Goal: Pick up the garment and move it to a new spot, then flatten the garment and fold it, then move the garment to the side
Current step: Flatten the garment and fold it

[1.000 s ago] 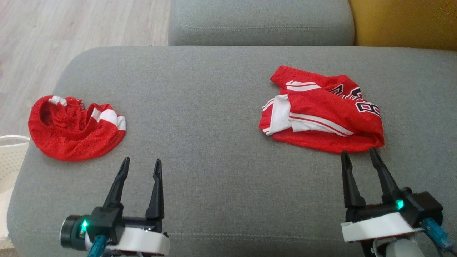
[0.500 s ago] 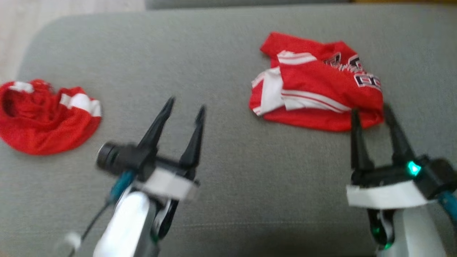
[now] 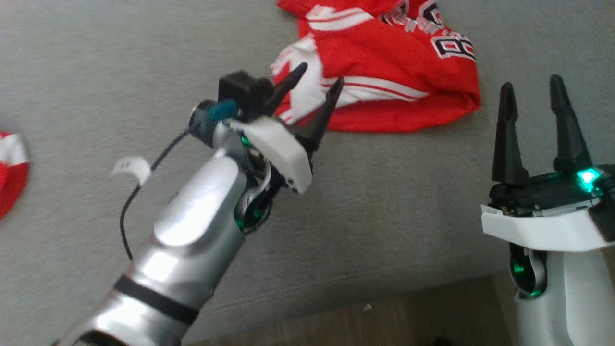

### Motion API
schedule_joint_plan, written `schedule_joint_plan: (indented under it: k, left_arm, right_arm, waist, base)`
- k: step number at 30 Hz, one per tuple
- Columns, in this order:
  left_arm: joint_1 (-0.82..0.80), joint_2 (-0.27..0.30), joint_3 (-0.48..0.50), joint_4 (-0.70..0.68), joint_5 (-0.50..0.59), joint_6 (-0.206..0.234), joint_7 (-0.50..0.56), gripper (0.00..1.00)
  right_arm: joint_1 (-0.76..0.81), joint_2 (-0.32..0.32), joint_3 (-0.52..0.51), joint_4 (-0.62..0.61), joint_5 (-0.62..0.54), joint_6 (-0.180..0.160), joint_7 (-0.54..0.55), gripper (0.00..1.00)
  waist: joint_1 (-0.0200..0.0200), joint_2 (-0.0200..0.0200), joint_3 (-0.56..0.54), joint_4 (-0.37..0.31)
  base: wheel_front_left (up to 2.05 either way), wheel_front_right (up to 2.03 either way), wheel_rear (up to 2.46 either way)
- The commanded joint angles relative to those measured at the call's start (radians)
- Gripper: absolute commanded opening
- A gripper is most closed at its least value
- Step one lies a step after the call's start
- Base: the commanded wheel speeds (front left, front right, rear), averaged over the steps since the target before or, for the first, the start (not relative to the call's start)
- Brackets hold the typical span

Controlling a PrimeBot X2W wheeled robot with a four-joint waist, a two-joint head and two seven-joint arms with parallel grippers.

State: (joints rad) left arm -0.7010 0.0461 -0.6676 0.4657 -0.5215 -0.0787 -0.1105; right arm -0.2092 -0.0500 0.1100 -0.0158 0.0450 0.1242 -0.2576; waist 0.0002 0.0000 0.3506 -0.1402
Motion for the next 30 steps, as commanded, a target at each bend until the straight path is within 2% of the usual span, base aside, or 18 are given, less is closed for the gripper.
schedule_joint_plan:
  k: [1,3,4,10,13,15,16,23,27,28,30]
  left_arm:
    - [-0.067,0.004,0.007,0.029,-0.015,0.021,0.029,1.00]
    - [-0.110,0.004,-0.011,0.087,-0.001,0.055,0.048,1.00]
    - [-0.110,0.004,-0.011,0.087,-0.001,0.055,0.048,1.00]
    - [-0.169,0.004,-0.036,0.177,-0.011,0.120,0.062,1.00]
    - [-0.188,0.004,-0.045,0.194,-0.018,0.131,0.041,1.00]
    - [-0.199,0.004,-0.051,0.192,-0.024,0.128,0.014,0.37]
    - [-0.204,0.004,-0.057,0.192,-0.025,0.126,0.002,0.00]
    - [-0.235,0.004,-0.092,0.141,-0.103,0.085,-0.014,0.00]
    - [-0.313,0.004,-0.096,0.077,-0.206,0.058,0.023,0.00]
    - [-0.375,0.004,-0.092,0.037,-0.275,0.053,0.045,0.00]
    - [-0.447,0.004,-0.093,0.003,-0.339,0.060,0.066,0.00]
  right_arm:
    - [-0.020,0.000,0.023,-0.041,0.017,0.007,-0.004,1.00]
    - [-0.024,0.000,0.021,-0.046,0.028,0.007,-0.004,1.00]
    - [-0.024,0.000,0.021,-0.046,0.028,0.007,-0.004,1.00]
    - [-0.024,0.000,0.014,-0.047,0.049,0.007,-0.004,1.00]
    - [-0.026,0.000,0.013,-0.048,0.056,0.007,-0.004,1.00]
    - [-0.027,0.000,0.012,-0.049,0.059,0.007,-0.004,1.00]
    - [-0.027,0.000,0.012,-0.048,0.059,0.007,-0.004,1.00]
    - [-0.026,0.000,0.020,-0.037,0.073,0.007,-0.004,1.00]
    - [-0.031,0.000,0.035,-0.035,0.100,0.007,-0.004,1.00]
    - [-0.032,0.000,0.042,-0.034,0.114,0.007,-0.004,1.00]
    - [-0.029,0.000,0.048,-0.032,0.124,0.007,-0.004,1.00]
  waist:
    - [-0.0002,0.0000,0.066,-0.071]
    - [-0.0002,0.0000,0.078,-0.089]
    - [-0.0002,0.0000,0.078,-0.089]
    - [-0.0002,0.0000,0.091,-0.119]
    - [-0.0002,0.0000,0.091,-0.127]
    - [-0.0002,0.0000,0.088,-0.130]
    - [-0.0002,0.0000,0.085,-0.131]
    - [-0.0002,0.0000,0.044,-0.144]
    - [-0.0002,0.0000,0.012,-0.168]
    - [-0.0002,0.0000,-0.006,-0.180]
    - [-0.0002,0.0000,-0.026,-0.189]
  base:
    - [0.00,0.00,0.00]
    - [0.00,0.00,0.00]
    - [0.00,0.00,0.00]
    - [0.00,0.00,0.00]
    - [0.00,0.00,0.00]
    - [0.00,0.00,0.00]
    - [0.00,0.00,0.00]
    - [0.00,0.00,0.00]
    - [0.00,0.00,0.00]
    - [0.00,0.00,0.00]
    - [0.00,0.00,0.00]
